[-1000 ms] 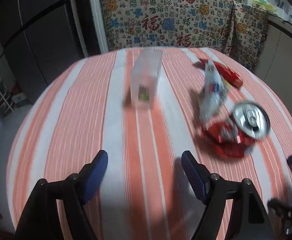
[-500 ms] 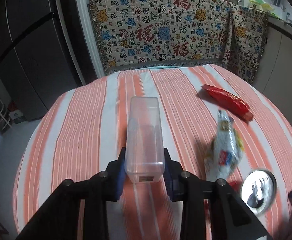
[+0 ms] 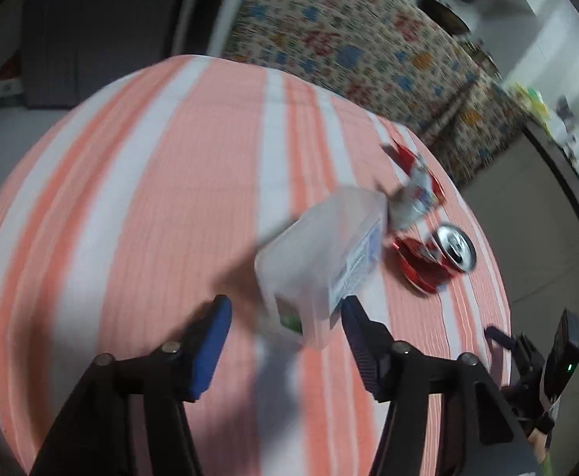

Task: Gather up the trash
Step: 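Grasp the clear plastic box with the left tool and lift it, then grasp the crushed red soda can with the right tool and lift it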

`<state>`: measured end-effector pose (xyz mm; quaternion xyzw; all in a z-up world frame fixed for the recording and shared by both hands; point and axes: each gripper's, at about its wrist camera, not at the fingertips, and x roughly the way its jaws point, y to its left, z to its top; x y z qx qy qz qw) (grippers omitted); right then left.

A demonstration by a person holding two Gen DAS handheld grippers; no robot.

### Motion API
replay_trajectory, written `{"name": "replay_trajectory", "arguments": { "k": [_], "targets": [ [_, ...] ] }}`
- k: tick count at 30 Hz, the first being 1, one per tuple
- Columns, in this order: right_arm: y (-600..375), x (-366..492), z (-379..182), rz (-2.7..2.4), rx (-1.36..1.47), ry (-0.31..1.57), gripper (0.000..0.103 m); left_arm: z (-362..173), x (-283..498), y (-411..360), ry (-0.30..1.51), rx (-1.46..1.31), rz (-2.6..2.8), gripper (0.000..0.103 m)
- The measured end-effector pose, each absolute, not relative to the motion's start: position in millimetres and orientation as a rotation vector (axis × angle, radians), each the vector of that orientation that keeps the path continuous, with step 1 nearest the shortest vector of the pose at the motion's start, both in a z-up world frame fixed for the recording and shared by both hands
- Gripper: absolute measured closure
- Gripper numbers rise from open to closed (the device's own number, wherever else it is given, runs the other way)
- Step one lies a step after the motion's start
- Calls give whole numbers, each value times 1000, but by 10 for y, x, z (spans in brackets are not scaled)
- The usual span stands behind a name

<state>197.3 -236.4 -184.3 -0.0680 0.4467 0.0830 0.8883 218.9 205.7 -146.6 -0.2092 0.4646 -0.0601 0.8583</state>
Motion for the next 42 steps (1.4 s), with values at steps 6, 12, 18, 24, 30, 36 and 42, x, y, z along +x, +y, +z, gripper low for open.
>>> {"name": "replay_trajectory", "arguments": {
  "k": [6,12,18,24,30,36,42],
  "targets": [
    [-2378,1979,-1847,170,-140,928,0,-1428,2206,2328,906,-447,-46,41],
    [-2379,1977,-1846,172,-141,927,0,-1358,2492,2247,848,-305,-187,19],
    [-2381,1974,-1847,173,-140,928,0,-1453,2652,1917,971,-250,-472,18],
    [-2393,1978,-1868,179,-135,931,0,-1488,2426,1410,973,-49,-436,18],
    [-2384,1972,-1874,194,-139,938,0,-1616,2391,1183,926,120,-212,16],
    [-2246,2254,-1857,295,-212,986,0,-1652,2419,1260,940,82,-179,14],
    [-1883,2888,-1870,440,-330,953,0,-1673,2410,1259,936,74,-183,13]
  ]
}}
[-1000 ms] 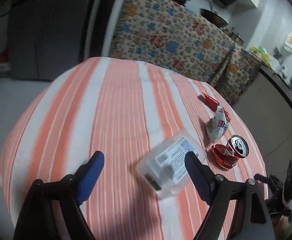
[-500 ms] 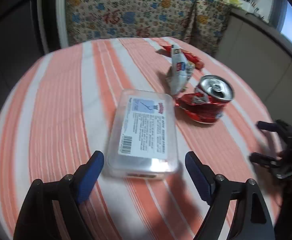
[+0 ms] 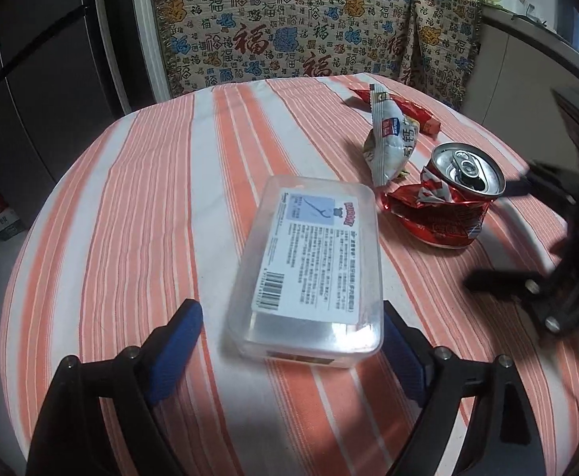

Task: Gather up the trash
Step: 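Grasp the crushed red soda can with the right tool and lift it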

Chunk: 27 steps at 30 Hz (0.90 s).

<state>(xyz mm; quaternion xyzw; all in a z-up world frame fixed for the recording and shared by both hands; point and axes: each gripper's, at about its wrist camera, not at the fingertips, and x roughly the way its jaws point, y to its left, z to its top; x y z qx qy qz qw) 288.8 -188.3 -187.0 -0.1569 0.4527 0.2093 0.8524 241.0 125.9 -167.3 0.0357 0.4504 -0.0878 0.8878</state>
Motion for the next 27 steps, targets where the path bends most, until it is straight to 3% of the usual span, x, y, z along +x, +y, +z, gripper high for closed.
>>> {"name": "replay_trajectory", "arguments": {
  "k": [2,3,4,7,9,12,14,15,16,21,24,26,27],
  "targets": [
    [-1796,3018,-1842,465,-330,925,3,-1673,2413,1266,937,75,-183,13],
    [-1784,3046,-1829,489,-305,927,18,-1673,2416,1272,937,73,-184,13],
    [-1781,3051,-1821,504,-284,934,42,-1674,2412,1266,937,72,-184,13],
    [-1795,2909,-1783,505,-248,953,73,-1672,2423,1248,938,76,-182,13],
    [-1811,2705,-1772,531,-247,966,77,-1670,2422,1248,938,77,-181,13],
    [-1856,2475,-1754,550,-257,993,74,-1670,2436,1251,939,79,-180,13],
    [-1920,2485,-1705,488,-219,1003,43,-1667,2446,1257,941,78,-178,13],
    [-1964,2530,-1671,448,-174,1008,21,-1666,2449,1258,941,77,-175,13],
    [-2009,2588,-1628,411,-112,1006,14,-1667,2455,1258,941,76,-172,13],
    [-1926,2963,-1420,242,88,948,3,-1666,2456,1262,940,70,-161,12],
    [-1686,3129,-1440,194,89,931,3,-1662,2459,1256,941,69,-161,12],
    [-1564,3195,-1494,141,19,935,7,-1662,2457,1256,941,69,-161,12],
    [-1547,3185,-1521,130,-6,945,20,-1662,2457,1257,941,69,-161,12]
  ]
}}
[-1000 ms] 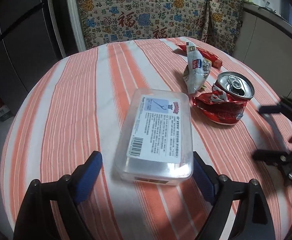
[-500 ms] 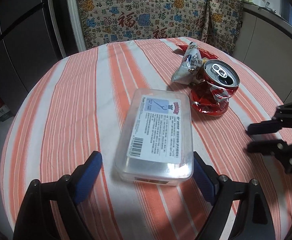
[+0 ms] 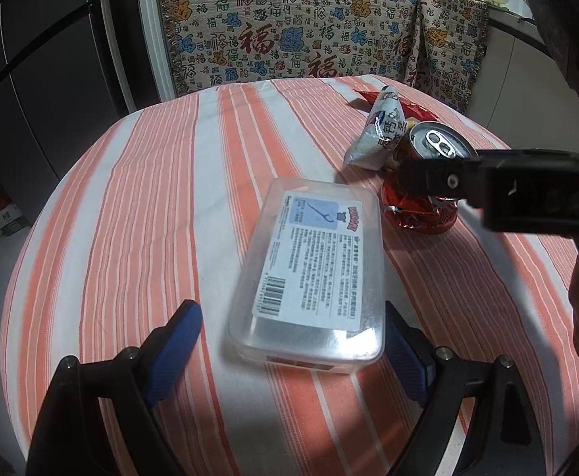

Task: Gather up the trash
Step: 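Grasp the crushed red soda can with the right tool and lift it, then carry box and can over the blue wastebasket and open both tools to drop them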

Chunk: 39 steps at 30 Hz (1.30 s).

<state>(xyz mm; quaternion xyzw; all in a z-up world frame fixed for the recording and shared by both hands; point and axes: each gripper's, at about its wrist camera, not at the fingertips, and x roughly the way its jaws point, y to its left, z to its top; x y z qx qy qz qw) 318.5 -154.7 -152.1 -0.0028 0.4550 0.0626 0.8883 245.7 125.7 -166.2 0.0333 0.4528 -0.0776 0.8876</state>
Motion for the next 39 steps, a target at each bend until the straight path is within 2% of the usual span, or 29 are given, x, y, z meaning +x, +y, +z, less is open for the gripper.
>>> {"name": "replay_trajectory", "arguments": {
  "k": [1,4,9,11,12,13,17,18,19,20,21,31,39],
  "targets": [
    [-1569,3161,-1541,131,-17,963,35,-1662,2456,1260,941,69,-162,12],
    [-1770,2996,-1547,153,-46,982,47,-1658,2460,1260,942,70,-160,12],
    [-2037,2862,-1520,190,-80,1003,45,-1619,2486,1236,933,68,-150,13],
    [-2032,2889,-1512,203,-90,1003,30,-1566,2488,1243,911,66,-139,13],
    [-2015,2899,-1500,198,-90,991,18,-1536,2485,1247,899,58,-138,13],
    [-1981,2922,-1484,193,-83,977,13,-1511,2487,1248,889,51,-136,13],
    [-1854,3042,-1494,186,-35,966,13,-1531,2552,1258,891,59,-106,16],
    [-1834,3072,-1507,168,-38,966,14,-1532,2560,1261,886,57,-106,21],
    [-1836,3101,-1510,153,-44,964,27,-1525,2561,1260,881,52,-117,42],
    [-1855,3094,-1501,127,-49,956,41,-1518,2565,1264,884,51,-118,40],
    [-1890,3079,-1483,117,-40,949,51,-1509,2555,1267,877,49,-123,40],
    [-2297,2558,-1175,196,-27,929,51,-1376,2271,1057,885,-22,-250,42],
    [-2849,1933,-948,184,17,913,51,-1240,1985,171,879,15,-376,42]
  ]
}}
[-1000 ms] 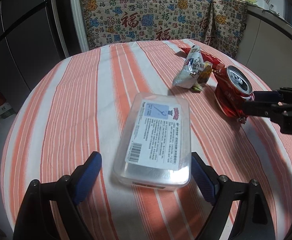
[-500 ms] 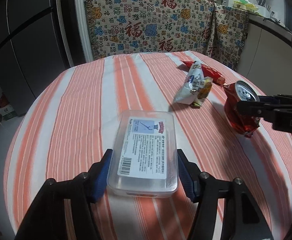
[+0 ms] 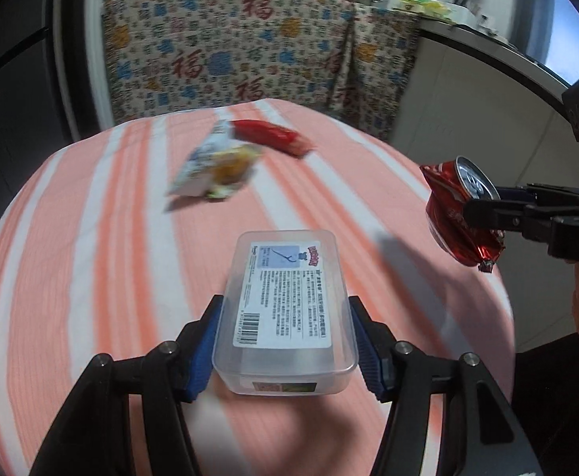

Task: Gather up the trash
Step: 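Carry box and can over the blue wastebasket and open both tools to drop them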

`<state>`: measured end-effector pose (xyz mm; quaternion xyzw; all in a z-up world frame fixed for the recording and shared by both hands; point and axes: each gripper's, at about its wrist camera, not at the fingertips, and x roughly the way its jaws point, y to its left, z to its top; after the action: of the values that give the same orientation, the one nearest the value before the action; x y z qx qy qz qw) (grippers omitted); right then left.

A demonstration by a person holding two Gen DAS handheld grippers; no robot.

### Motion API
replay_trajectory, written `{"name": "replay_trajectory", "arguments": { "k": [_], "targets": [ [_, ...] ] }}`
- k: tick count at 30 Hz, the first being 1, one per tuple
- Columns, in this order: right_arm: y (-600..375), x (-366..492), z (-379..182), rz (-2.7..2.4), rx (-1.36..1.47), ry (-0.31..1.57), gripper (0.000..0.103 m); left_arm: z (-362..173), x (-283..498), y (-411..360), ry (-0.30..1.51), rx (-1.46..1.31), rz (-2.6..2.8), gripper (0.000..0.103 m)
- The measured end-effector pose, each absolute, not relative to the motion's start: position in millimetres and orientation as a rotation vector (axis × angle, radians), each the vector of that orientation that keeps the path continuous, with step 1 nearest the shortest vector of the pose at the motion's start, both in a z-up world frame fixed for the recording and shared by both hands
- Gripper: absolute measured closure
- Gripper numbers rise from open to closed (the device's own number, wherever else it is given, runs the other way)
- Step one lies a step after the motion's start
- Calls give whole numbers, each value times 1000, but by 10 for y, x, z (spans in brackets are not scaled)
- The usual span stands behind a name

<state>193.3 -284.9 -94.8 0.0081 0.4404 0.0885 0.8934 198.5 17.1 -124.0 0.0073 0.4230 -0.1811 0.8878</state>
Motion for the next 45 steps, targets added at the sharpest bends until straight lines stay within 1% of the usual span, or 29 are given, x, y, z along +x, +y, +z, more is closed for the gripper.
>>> {"name": "replay_trajectory", "arguments": {
  "k": [9,19,27,36,45],
  "targets": [
    [-3814,1347,-718,63,80,882,51,-1135,1869,-823,872,52,-508,42],
    [-4658,883,-774,-66,165,884,51,-1031,1849,-1786,855,111,-599,42],
    [-4956,720,-888,-110,175,903,51,-1092,1872,-2309,864,156,-609,42],
    [-5226,631,-1039,-135,204,915,51,-1183,1909,-2692,886,195,-620,42],
    [-5596,688,-1241,-183,247,975,51,-1368,1996,-3088,959,149,-685,42]
  ]
}}
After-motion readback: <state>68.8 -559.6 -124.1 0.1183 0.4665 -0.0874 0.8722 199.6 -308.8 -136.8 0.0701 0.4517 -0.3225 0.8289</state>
